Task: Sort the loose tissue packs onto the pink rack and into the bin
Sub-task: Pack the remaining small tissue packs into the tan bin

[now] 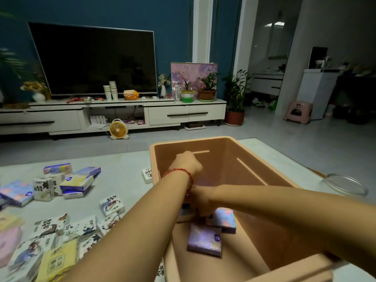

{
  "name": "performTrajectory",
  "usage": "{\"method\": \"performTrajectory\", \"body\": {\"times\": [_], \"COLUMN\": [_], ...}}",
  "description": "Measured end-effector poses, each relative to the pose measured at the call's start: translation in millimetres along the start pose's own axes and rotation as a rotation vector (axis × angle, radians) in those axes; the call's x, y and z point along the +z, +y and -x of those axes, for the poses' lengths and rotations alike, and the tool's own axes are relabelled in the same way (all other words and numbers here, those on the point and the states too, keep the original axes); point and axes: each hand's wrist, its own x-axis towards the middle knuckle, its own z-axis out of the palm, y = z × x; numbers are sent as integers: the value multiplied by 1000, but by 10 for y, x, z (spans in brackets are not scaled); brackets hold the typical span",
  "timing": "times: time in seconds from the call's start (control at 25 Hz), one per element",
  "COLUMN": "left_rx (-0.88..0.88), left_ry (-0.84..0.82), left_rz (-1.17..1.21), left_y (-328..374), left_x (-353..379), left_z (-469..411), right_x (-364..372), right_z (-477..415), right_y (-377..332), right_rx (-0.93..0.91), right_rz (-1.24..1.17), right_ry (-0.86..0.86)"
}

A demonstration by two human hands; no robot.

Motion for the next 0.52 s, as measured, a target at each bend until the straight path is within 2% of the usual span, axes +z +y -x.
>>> {"method": "performTrajectory", "body": {"times": [0.08, 0.32, 0.44, 0.52], "left_rx": [5, 5, 11, -6], "left_ry": [-2, -13, -47, -128], "left_rz": [37, 19, -42, -88], "left_y": [8, 5, -4, -11], "left_x": [13, 33, 36, 32], "left_z": [-28, -1, 0, 5], "right_x": [59, 237, 151, 61], "right_z": [-46, -24, 63, 60], "right_y": [32, -192, -115, -83], "right_rx": [5, 160, 187, 176], "right_rz": [-144, -151, -283, -363], "right_ry": [105, 283, 265, 237]}}
